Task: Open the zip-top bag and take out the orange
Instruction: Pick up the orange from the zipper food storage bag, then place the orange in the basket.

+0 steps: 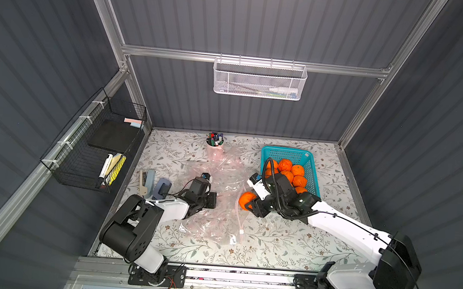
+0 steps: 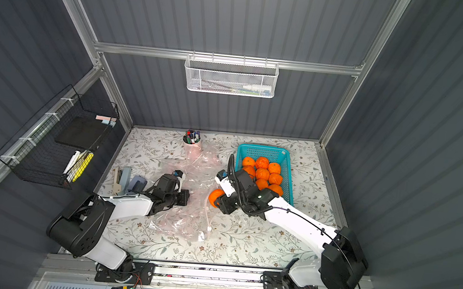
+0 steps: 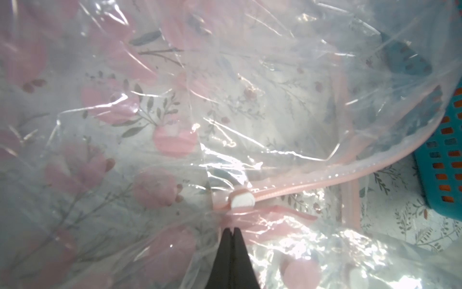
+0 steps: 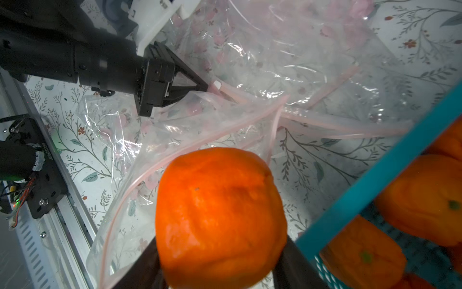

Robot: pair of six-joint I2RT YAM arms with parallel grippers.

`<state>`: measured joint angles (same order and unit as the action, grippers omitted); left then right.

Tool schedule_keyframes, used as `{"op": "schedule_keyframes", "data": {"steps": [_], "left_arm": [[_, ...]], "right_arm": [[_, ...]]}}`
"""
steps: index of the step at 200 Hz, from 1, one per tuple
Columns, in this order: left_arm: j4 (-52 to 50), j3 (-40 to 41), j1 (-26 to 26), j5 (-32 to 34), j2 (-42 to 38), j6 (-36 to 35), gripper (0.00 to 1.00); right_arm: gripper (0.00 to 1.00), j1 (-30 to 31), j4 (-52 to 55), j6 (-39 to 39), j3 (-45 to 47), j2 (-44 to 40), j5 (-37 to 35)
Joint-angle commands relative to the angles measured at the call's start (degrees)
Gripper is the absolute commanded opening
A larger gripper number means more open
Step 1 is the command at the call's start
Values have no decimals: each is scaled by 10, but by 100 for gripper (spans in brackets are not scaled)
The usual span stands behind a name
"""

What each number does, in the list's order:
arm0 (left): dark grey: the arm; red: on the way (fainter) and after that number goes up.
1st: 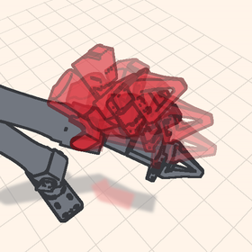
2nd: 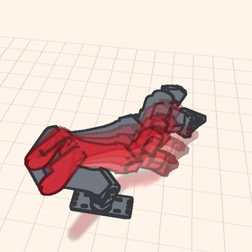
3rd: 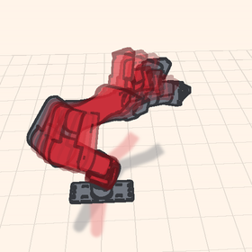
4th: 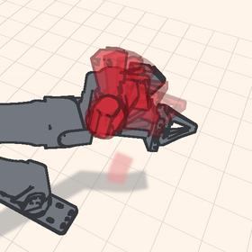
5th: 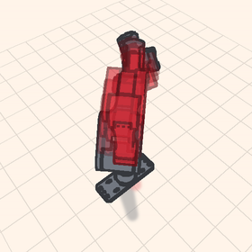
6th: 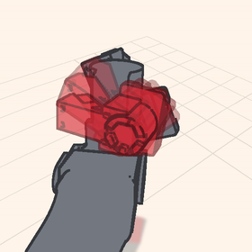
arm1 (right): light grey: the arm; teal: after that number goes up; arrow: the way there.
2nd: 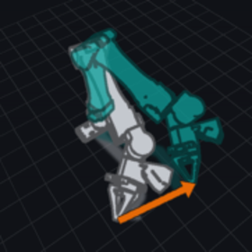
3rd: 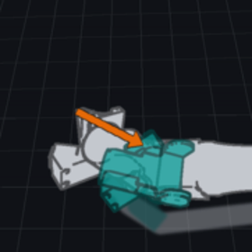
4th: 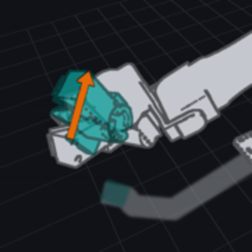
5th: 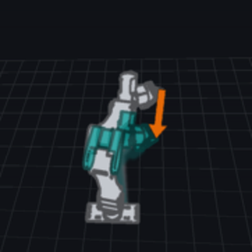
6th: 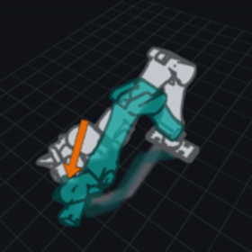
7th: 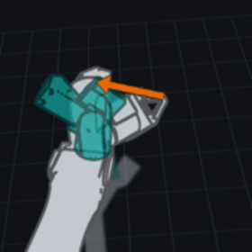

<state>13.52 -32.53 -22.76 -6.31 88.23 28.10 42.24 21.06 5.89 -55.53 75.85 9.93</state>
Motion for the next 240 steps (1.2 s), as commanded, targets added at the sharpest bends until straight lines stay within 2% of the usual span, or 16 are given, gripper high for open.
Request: {"op": "schedule_keyframes", "data": {"steps": [1, 46, 100, 154, 213, 226, 240], "left_arm": [[0, 12, 0, 9, -16, 8, 0], [-1, 21, -1, 9, -32, 10, 0], [-8, 15, -1, 8, -41, 9, 0], [-10, 18, -1, 12, -45, 9, 0], [-9, 17, -1, 7, -40, 8, 0], [-10, 18, -1, 8, -44, 7, 0], [-13, 18, -1, 11, -48, 6, 0]], "right_arm": [[43, -49, 11, 30, -13, -25, -20], [44, -146, 44, 64, -15, -49, -100], [44, -217, 148, 115, -6, -48, -214], [45, -223, 215, 152, 9, -22, -281], [48, -226, 230, 170, 17, 10, -270], [50, -228, 232, 173, 20, 17, -271], [59, -231, 230, 180, 26, 16, -271]]}}
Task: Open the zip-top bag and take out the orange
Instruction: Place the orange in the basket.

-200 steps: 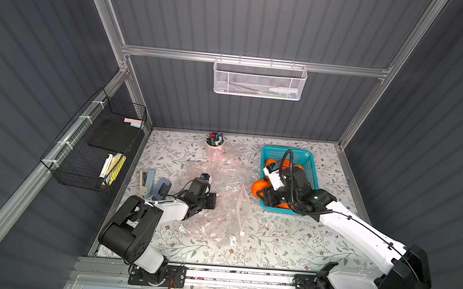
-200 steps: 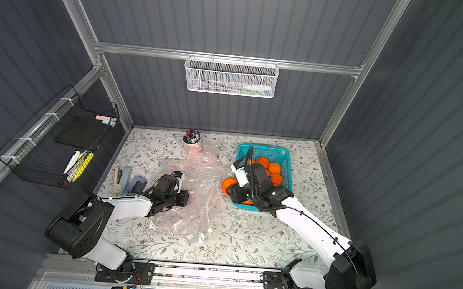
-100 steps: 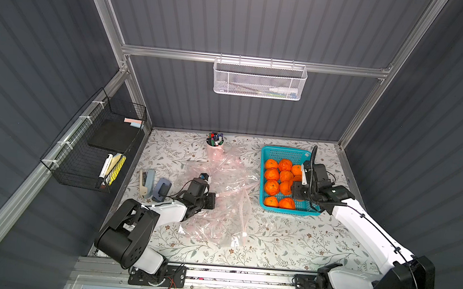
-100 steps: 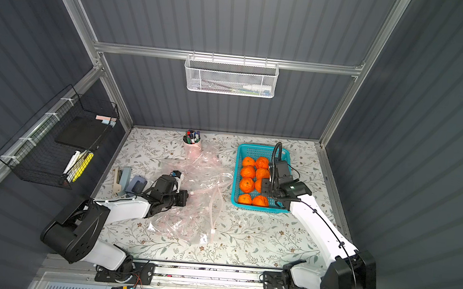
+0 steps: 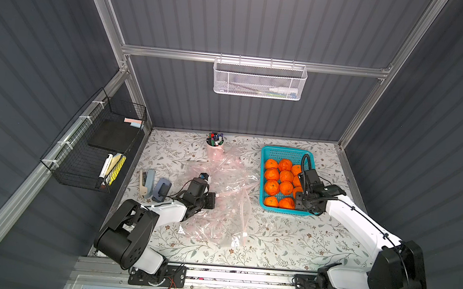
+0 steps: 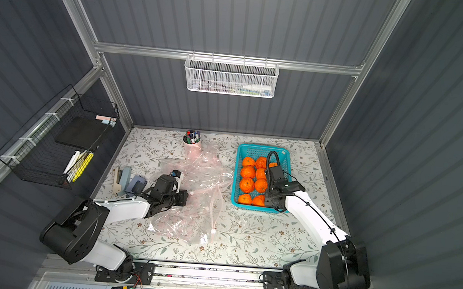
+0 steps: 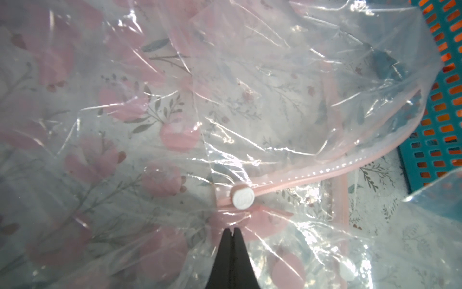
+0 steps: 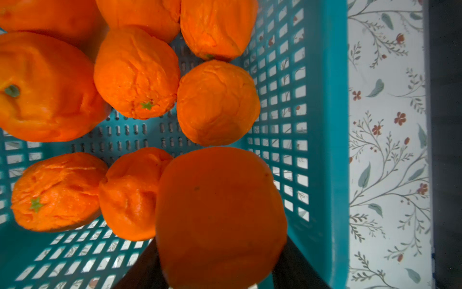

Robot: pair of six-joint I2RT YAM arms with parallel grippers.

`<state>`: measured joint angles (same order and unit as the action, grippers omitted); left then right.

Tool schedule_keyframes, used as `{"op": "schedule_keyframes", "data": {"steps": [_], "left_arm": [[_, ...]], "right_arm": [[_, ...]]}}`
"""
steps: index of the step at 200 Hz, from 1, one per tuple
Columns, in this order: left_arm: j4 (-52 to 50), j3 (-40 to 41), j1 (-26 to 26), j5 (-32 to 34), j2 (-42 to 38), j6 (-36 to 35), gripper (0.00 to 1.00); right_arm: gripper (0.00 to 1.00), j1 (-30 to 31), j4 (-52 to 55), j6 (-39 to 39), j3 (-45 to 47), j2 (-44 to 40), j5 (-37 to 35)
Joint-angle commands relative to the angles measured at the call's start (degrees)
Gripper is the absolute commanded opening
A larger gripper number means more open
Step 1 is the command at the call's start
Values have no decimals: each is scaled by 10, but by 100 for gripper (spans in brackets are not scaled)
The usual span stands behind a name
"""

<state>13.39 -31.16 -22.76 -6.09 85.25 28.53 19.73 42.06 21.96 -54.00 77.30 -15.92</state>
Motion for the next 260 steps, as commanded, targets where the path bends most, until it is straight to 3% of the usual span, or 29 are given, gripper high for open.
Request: {"op": "schedule_keyframes", "data": {"steps": [1, 32, 67, 87, 129, 147, 205, 248, 260], "left_arm": [[-12, 4, -1, 9, -18, 2, 0], [-16, 1, -1, 9, -18, -1, 0], [-24, -3, -1, 10, -26, -2, 0], [-27, -4, -1, 10, -32, -1, 0], [-27, -4, -1, 9, -36, -1, 0], [-28, -4, -1, 7, -35, -1, 0], [-25, -6, -1, 6, -34, -1, 0], [-37, -16, -1, 10, -38, -1, 0], [-39, -20, -1, 12, -43, -1, 0]], "right_arm": [[60, -6, 20, 20, 11, 1, -12], [74, -8, 16, 15, 4, -5, -12], [76, -9, 31, 3, -22, -25, -30], [68, -9, 17, -12, -20, -44, -20], [33, -16, -9, -4, -14, -22, -16], [25, -21, -16, 3, -16, -1, -20], [16, -32, -36, 17, -3, 65, 10], [16, -33, -40, 18, -3, 67, 22], [20, -34, -38, 14, -11, 45, 23]]}}
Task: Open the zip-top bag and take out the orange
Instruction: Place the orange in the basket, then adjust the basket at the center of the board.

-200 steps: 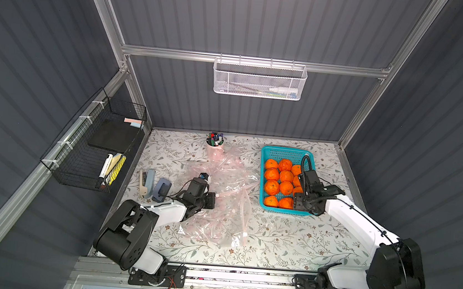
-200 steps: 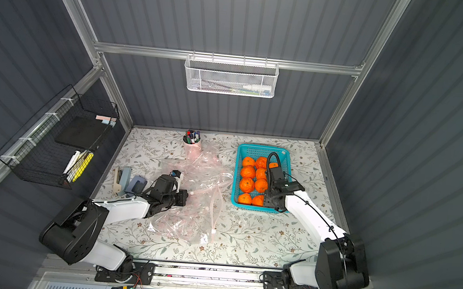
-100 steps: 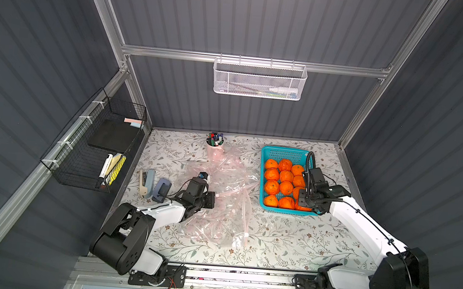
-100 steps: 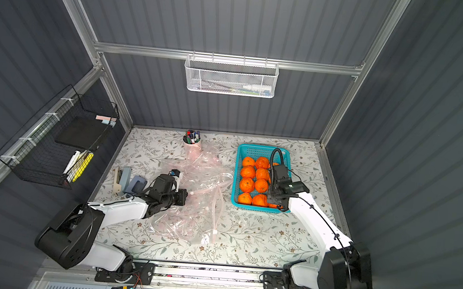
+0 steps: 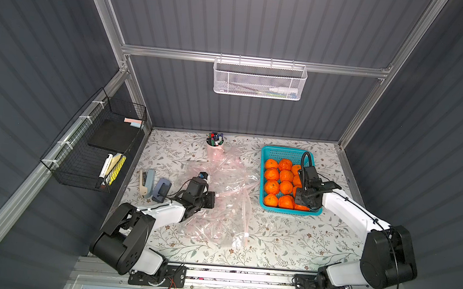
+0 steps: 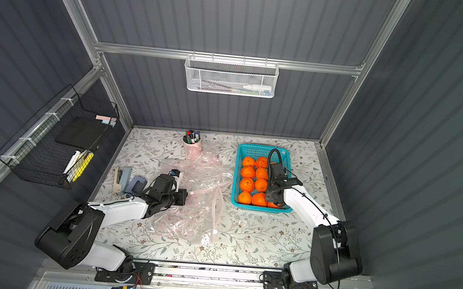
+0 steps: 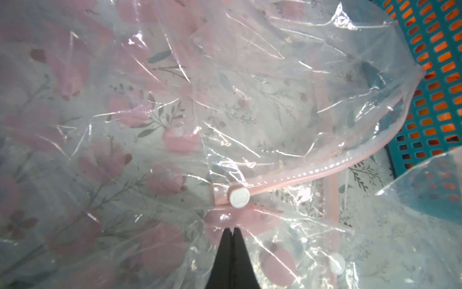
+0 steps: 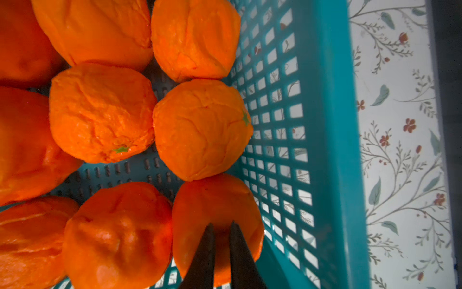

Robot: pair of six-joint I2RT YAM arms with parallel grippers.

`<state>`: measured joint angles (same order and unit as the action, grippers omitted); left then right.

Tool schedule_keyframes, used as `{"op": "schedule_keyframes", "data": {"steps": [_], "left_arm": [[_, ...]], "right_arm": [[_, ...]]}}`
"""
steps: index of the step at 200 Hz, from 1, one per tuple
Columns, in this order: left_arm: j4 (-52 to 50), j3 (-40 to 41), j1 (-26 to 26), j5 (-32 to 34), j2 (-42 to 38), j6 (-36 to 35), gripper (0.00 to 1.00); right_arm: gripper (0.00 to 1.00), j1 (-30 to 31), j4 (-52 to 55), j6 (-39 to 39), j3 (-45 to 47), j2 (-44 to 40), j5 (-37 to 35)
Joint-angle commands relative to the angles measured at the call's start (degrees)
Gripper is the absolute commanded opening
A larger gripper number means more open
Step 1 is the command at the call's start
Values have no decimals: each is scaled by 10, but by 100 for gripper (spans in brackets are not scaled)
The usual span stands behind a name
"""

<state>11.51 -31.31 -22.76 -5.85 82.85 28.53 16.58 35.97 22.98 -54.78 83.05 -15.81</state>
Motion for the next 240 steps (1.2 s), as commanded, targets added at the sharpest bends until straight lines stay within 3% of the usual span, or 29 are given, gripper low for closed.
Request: {"op": "schedule_keyframes", "data": {"steps": [1, 16, 46, 78, 99, 129, 152, 177, 203, 240], "left_arm": [[-21, -19, -1, 10, -20, -1, 0], [-27, -30, -1, 14, -27, -1, 0], [-43, -56, -1, 44, -65, -1, 0], [-70, -88, -1, 121, -122, 0, 3], [-88, -94, -1, 197, -158, 0, 14], [-95, -87, 0, 248, -169, -4, 17], [-80, -76, 0, 219, -164, 5, 17], [-65, -69, 0, 177, -159, 7, 17], [-66, -70, 0, 159, -153, 6, 17], [-72, -70, 0, 151, -155, -1, 16]], "right_arm": [[21, -2, 22, 3, -4, -14, 22], [27, -1, 15, -7, -10, -48, 28], [52, -1, -39, -31, 7, -129, 40], [66, -12, -97, -13, 47, -219, -82], [69, -70, -109, 25, 65, -242, -120], [72, -169, -121, 61, 76, -213, -29], [76, -219, -156, 63, 67, -154, 96], [80, -227, -175, 34, 28, -68, 165], [80, -230, -106, -3, -61, 35, 230], [74, -225, -136, -23, -96, 128, 415]]}}
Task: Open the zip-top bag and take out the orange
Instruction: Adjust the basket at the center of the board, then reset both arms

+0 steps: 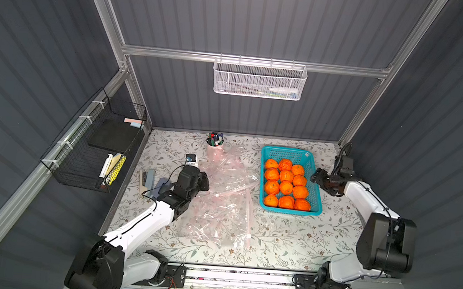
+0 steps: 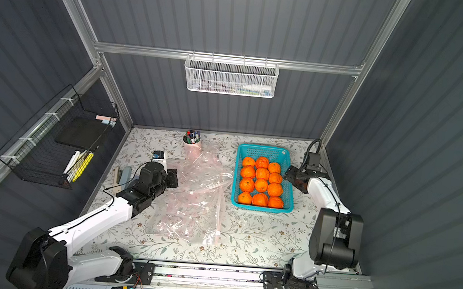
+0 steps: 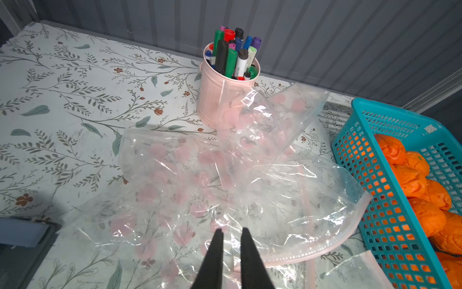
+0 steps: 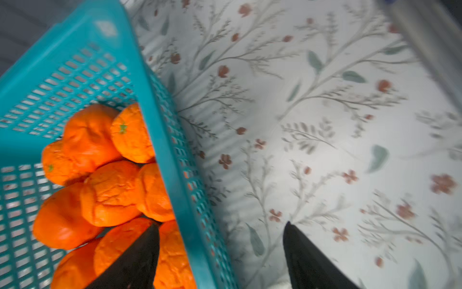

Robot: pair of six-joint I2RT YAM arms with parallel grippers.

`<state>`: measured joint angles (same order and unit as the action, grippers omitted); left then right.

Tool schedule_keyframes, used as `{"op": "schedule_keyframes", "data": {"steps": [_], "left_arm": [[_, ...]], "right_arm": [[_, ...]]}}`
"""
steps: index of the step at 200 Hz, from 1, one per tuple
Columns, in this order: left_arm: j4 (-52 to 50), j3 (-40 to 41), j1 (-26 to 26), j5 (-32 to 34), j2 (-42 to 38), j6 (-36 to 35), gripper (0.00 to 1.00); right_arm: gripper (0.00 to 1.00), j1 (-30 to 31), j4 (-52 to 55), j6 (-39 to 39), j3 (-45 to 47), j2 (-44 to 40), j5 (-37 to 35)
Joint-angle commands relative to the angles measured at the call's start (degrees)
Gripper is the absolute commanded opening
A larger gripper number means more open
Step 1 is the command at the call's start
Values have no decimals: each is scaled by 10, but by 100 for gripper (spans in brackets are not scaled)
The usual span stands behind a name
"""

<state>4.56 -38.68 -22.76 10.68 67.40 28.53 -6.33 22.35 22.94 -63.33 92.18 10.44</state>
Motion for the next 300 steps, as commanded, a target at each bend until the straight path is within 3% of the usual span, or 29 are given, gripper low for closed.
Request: {"op": "schedule_keyframes", "data": {"steps": [1, 55, 112, 141, 159, 174, 196, 218, 232, 254, 274, 300], "left_arm": [[-2, 4, 0, -14, -1, -1, 16], [-2, 11, 0, -11, -2, -5, 15], [12, 16, 0, 0, 15, -5, 15], [12, 11, 0, 25, 12, -16, 15], [17, 10, 0, 60, 4, -19, 16], [26, 11, 0, 87, -4, -20, 32], [37, 18, 0, 125, -17, -25, 38], [41, 27, 2, 176, -24, -22, 71], [46, 32, 5, 200, -26, -25, 85], [73, 44, 13, 221, -19, -40, 95], [111, 57, 23, 233, -5, -69, 97], [195, 93, 34, 267, 7, -128, 99]], "right_arm": [[74, 5, -1, -23, -11, 38, 156], [68, 58, -16, -28, -9, 48, 183], [70, 96, -6, -72, -32, 40, 177], [78, 95, -2, -73, -20, -24, 85], [82, 93, 3, -35, 3, -83, -71], [84, 76, -25, -10, 52, -142, -156], [87, 26, -52, 45, 129, -217, -259], [87, -4, -75, 81, 203, -258, -359], [87, -11, -67, 84, 221, -259, -381], [85, -11, -85, 79, 236, -230, -345], [85, -7, -92, 30, 231, -179, -280], [85, -2, -237, -26, 306, -174, -255]]}}
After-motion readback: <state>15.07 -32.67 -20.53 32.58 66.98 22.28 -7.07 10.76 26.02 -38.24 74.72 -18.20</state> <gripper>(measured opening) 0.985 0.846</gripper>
